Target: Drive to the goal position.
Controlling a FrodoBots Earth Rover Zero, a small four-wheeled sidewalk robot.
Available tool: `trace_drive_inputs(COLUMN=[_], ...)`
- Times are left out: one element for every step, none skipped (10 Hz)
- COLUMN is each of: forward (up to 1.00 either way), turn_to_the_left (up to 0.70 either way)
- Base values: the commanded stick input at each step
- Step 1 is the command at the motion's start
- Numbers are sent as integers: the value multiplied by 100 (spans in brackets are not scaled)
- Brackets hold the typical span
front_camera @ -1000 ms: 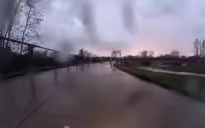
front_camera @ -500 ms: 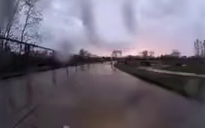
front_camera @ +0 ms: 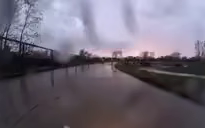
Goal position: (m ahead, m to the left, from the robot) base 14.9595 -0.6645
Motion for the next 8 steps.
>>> trace_drive_inputs(forward=[70,70,70,70,70,70,70,70], turn_to_the_left=[0,0,0,0,0,0,0,0])
